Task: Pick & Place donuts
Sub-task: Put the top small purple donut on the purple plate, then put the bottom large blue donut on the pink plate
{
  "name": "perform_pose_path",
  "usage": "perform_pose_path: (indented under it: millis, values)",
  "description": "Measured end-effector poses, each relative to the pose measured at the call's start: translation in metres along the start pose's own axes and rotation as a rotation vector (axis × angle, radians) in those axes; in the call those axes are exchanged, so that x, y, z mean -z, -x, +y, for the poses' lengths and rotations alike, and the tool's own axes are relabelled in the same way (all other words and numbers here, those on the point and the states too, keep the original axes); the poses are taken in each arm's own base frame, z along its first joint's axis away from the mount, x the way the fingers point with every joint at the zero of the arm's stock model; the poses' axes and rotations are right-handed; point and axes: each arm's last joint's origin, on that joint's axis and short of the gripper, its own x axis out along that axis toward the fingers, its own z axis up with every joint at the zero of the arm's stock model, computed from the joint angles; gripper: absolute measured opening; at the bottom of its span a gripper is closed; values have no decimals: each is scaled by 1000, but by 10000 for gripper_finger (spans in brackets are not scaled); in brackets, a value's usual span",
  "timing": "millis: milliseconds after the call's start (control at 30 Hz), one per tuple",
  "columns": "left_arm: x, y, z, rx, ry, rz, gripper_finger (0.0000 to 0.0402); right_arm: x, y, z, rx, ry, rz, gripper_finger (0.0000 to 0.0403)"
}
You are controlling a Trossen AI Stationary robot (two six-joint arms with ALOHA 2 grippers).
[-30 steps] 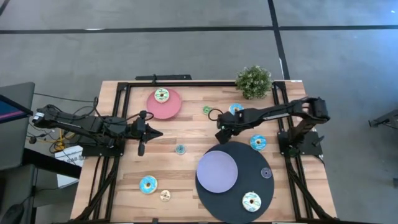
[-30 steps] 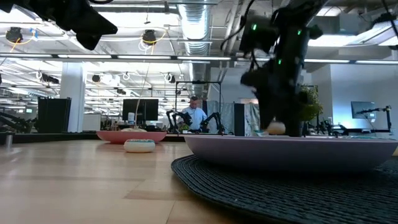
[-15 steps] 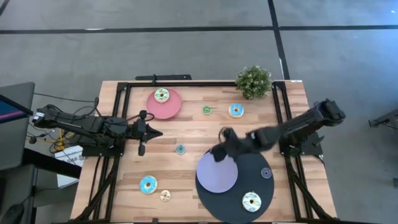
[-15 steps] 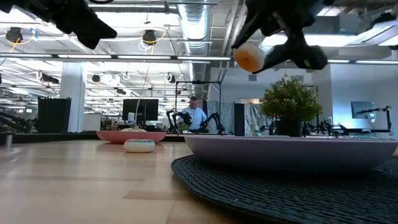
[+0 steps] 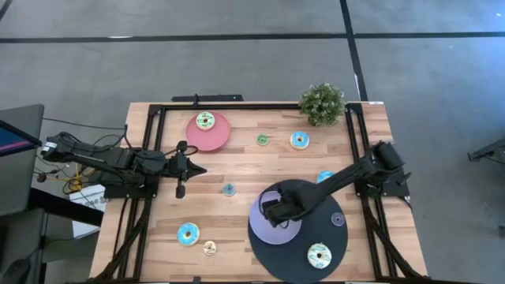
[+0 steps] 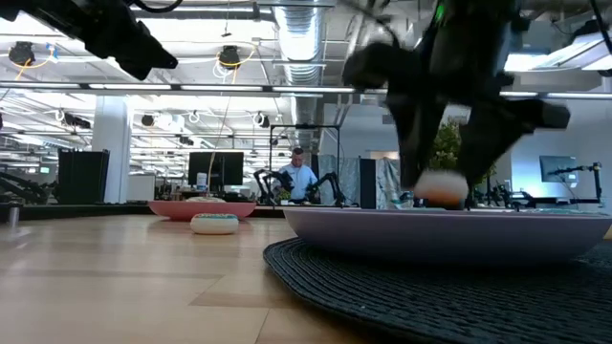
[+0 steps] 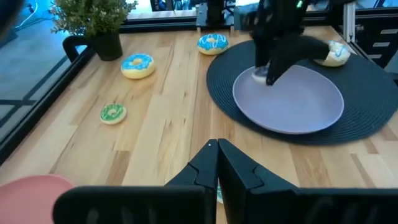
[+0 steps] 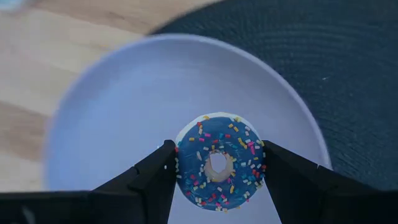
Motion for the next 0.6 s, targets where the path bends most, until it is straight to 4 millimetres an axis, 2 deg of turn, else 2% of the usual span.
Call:
perform_pose_path:
  millis: [133, 333, 600]
  values:
    - [-1, 0, 0, 0, 3, -10, 0, -6, -14, 0, 45, -15, 16, 214]
    - [-1, 0, 0, 0, 3, -9, 0, -13, -13, -1, 57, 6, 13, 219]
    - [-1, 0, 0, 0, 6, -8, 0, -18, -12, -1, 54, 27, 32, 253]
